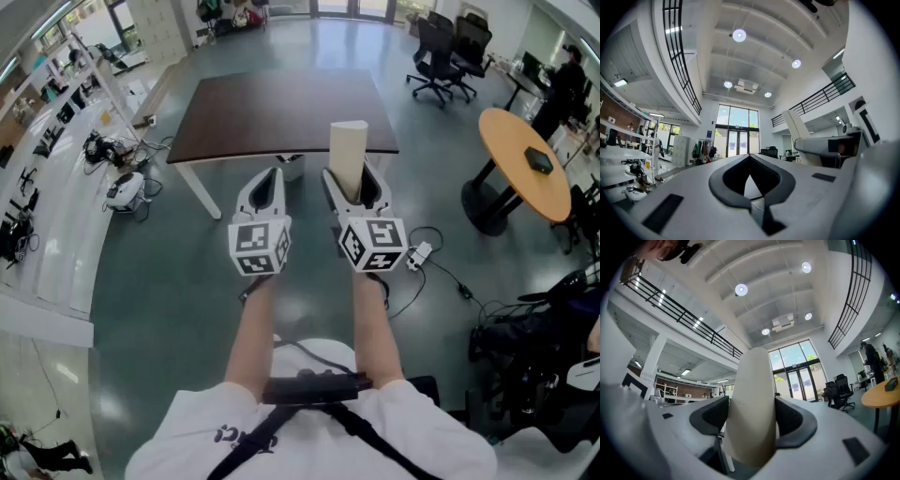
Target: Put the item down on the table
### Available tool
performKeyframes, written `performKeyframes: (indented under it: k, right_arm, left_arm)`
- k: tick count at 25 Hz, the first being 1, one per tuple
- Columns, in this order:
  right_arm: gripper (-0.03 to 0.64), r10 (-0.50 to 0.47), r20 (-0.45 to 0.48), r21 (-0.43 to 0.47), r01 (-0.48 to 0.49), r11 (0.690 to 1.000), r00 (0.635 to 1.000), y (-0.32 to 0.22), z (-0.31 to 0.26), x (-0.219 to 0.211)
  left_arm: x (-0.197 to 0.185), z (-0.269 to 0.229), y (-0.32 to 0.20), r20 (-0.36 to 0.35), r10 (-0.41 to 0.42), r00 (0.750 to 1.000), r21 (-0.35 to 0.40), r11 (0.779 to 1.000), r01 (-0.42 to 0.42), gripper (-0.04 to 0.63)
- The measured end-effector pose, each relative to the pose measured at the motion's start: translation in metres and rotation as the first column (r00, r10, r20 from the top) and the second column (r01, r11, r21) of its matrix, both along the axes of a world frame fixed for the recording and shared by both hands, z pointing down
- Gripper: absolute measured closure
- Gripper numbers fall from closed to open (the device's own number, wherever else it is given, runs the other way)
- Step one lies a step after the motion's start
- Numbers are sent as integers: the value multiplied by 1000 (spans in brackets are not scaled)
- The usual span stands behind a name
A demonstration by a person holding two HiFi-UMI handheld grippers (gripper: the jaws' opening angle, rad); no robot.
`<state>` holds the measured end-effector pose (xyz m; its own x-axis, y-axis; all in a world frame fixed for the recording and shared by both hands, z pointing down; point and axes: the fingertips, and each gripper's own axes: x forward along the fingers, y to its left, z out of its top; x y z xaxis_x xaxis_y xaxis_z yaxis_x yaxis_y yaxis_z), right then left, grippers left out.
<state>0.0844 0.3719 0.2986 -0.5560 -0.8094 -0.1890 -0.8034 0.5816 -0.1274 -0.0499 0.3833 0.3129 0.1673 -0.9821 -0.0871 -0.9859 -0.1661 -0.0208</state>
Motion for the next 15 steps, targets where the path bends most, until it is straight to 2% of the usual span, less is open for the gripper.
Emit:
performKeyframes:
  k: [4, 8, 12, 15]
  right_arm:
    - [301, 0, 16, 19, -1, 1000, 1000, 1, -10, 1]
    - [301, -62, 9, -3, 62, 998, 998, 0, -1, -19]
    - [301, -89, 18, -20, 90, 996, 996, -12, 11, -43]
    - [301, -54, -24, 8, 54, 998, 998, -37, 12, -51]
  left_arm:
    - [7, 0, 13, 2, 36, 999, -1, 999, -36, 584]
    - [-2, 6, 13, 2, 15, 1000, -20, 1000, -15, 584]
    - [-25, 7, -6, -16, 7, 1000, -16, 1000, -8, 584]
    - [-32, 6, -34, -19, 33, 999, 4, 999, -33, 584]
